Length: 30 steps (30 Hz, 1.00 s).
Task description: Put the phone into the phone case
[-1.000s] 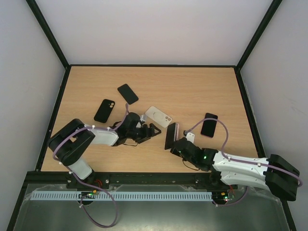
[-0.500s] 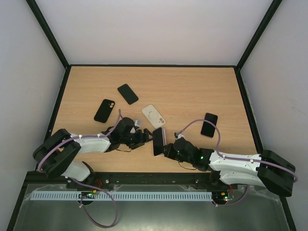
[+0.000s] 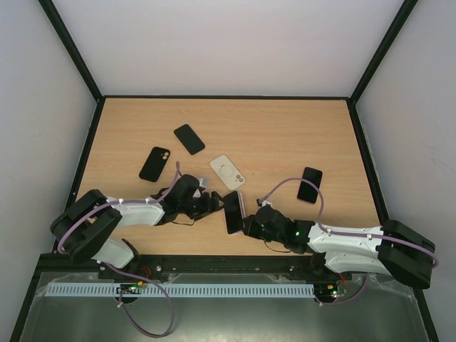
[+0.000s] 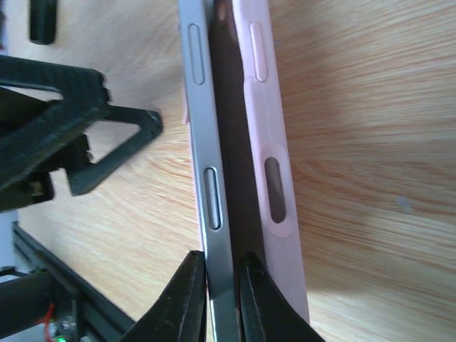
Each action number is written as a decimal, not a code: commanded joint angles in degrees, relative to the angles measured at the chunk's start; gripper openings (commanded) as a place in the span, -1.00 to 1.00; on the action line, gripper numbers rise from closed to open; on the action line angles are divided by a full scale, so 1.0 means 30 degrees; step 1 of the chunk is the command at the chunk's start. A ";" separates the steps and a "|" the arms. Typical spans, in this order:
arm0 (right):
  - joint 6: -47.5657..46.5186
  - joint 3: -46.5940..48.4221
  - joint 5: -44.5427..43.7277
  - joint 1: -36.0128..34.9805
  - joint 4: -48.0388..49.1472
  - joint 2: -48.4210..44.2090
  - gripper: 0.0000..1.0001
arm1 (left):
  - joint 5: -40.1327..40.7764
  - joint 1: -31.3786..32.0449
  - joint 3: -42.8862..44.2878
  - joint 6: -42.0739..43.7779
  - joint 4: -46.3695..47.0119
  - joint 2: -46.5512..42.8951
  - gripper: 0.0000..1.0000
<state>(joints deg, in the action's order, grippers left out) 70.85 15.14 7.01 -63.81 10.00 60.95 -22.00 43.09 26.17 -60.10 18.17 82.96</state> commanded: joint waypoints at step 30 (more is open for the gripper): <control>-0.1906 0.1795 -0.4059 0.0326 -0.3934 0.0673 -0.50 | -0.0246 0.0258 -0.0108 0.0466 0.1556 0.2286 0.11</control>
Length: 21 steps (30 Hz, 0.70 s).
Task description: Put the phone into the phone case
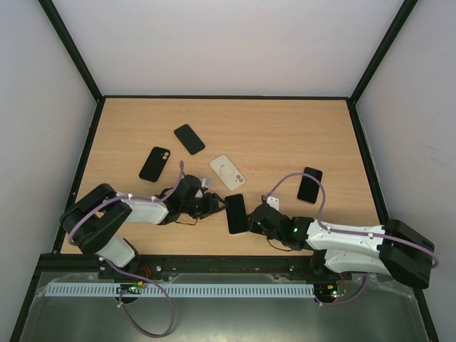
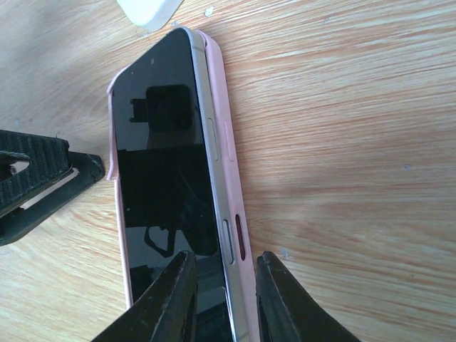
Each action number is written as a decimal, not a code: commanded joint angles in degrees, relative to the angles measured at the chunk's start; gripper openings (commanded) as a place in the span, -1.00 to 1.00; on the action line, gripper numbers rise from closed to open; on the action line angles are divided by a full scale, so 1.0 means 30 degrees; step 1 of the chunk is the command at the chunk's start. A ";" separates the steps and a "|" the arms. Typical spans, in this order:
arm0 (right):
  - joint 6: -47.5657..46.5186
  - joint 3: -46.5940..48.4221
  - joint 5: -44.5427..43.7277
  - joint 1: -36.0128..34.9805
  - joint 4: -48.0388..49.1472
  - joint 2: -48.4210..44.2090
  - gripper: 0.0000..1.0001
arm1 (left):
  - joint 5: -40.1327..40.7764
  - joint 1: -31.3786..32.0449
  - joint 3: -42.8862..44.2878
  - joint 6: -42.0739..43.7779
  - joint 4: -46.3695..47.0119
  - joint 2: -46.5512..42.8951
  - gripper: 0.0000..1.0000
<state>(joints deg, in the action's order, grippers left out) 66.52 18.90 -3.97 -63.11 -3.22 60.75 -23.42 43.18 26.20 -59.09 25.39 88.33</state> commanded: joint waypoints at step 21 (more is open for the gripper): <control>0.1408 -0.1299 0.2403 0.0788 0.8415 0.2572 -0.01 | 0.0218 0.0940 -0.1886 -0.1264 -0.0976 -0.0725 -0.34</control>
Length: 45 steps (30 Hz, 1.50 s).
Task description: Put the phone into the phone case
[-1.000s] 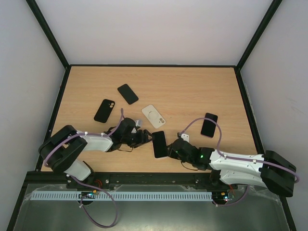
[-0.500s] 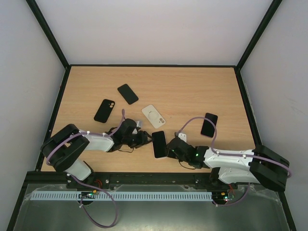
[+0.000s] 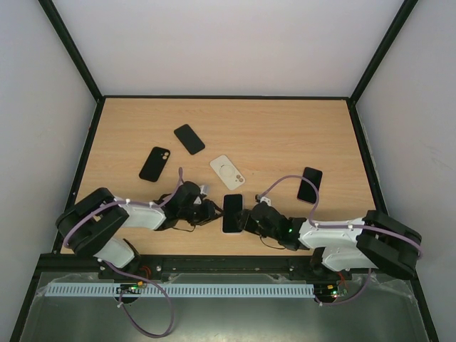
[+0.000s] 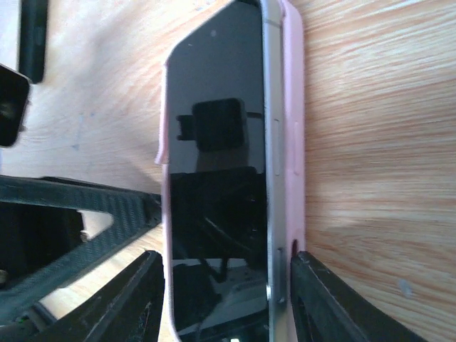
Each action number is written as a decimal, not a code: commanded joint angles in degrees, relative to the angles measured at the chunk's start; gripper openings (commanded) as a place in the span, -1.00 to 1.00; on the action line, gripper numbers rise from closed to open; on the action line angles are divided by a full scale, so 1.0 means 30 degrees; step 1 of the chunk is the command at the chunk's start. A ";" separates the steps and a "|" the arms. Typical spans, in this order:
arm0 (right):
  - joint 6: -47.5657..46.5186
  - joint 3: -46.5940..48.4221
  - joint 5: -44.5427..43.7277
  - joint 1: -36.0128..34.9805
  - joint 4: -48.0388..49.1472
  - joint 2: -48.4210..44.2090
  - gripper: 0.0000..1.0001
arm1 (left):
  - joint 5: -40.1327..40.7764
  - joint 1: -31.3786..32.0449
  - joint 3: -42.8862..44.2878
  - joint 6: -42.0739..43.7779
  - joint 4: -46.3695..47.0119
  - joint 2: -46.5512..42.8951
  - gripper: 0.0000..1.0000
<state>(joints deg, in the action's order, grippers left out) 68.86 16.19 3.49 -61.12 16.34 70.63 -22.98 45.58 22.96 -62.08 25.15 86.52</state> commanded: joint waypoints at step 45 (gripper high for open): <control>0.2439 -0.1314 0.1768 0.0558 0.8242 -0.1040 0.60 | -0.0426 0.1075 -0.2708 -0.1779 0.4120 0.0601 -0.52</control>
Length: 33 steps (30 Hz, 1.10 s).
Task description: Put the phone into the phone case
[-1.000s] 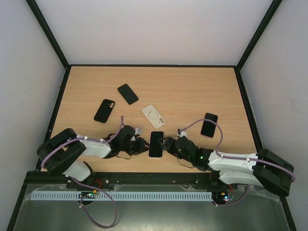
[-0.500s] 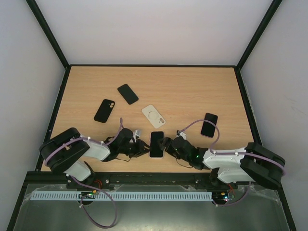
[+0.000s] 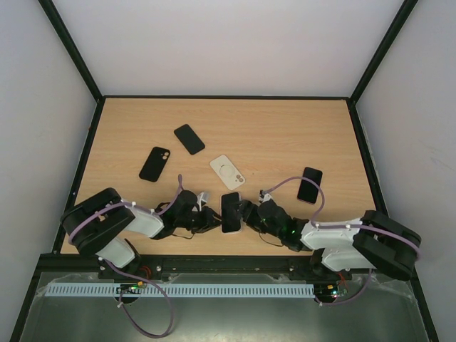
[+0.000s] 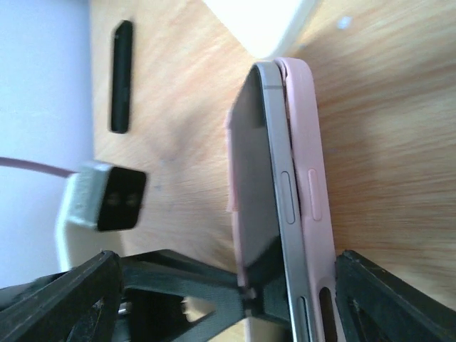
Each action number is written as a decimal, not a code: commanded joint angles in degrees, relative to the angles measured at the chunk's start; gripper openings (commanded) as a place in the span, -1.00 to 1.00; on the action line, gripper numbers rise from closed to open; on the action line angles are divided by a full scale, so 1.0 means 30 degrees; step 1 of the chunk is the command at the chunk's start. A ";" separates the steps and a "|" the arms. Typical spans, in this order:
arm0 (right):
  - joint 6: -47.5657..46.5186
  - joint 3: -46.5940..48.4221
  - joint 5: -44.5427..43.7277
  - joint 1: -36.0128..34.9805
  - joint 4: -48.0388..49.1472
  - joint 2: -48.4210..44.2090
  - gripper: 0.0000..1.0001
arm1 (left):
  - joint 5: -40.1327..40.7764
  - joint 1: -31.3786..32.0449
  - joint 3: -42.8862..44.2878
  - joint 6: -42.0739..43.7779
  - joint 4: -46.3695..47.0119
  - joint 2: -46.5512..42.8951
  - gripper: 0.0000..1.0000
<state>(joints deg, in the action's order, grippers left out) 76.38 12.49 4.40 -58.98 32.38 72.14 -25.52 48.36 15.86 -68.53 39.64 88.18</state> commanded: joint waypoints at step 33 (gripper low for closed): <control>0.0817 -0.0614 0.1785 -0.0148 0.3350 0.0448 -0.28 | 0.1802 0.0207 -0.0598 0.0575 -0.2753 -0.1620 -0.39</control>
<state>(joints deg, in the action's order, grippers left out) 78.00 11.42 10.61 -59.18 38.22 73.54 -21.82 48.64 15.18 -67.48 34.96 83.77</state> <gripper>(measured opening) 0.394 0.295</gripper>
